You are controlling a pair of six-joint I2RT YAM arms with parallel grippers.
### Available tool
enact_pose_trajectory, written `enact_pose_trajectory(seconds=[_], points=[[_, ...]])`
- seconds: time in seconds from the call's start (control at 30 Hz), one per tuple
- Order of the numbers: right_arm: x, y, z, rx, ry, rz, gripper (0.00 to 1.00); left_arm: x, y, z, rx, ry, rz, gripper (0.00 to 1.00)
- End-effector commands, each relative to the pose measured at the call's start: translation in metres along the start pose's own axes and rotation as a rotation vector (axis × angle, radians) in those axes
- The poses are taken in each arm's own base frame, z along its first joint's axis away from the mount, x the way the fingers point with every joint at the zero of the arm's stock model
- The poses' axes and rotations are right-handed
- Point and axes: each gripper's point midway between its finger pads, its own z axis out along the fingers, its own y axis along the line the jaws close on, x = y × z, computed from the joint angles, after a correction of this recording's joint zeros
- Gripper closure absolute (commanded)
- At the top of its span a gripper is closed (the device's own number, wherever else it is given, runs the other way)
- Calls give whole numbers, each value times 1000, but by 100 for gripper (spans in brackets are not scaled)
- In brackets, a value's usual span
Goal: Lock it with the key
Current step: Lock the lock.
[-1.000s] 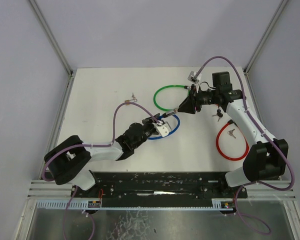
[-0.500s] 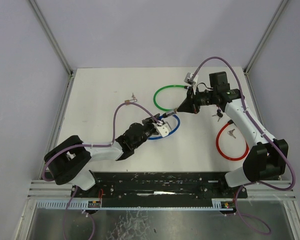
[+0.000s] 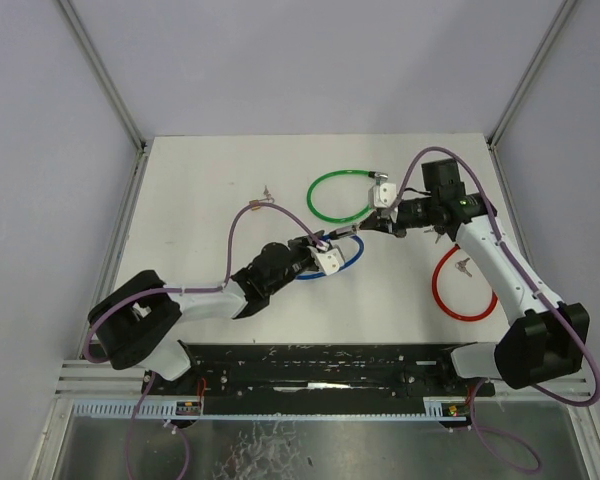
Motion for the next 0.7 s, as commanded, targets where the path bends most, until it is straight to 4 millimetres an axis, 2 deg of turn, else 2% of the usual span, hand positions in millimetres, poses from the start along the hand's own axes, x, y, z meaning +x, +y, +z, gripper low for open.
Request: enact_pose_trajectory(seconds=[0.0, 0.2, 0.4, 0.47, 0.67], points=[[5, 8, 1, -60, 1, -366, 100, -10, -3, 6, 62, -34, -47, 100], [12, -2, 2, -90, 41, -574, 100, -12, -8, 12, 130, -38, -66, 100], [1, -23, -6, -42, 86, -662, 100, -4, 0, 14, 177, -31, -133, 100], [-6, -33, -14, -2, 103, -650, 100, 0, 4, 12, 182, -26, -147, 100], [-23, -60, -56, 110, 69, -569, 100, 13, 10, -1, 203, 4, -175, 100]])
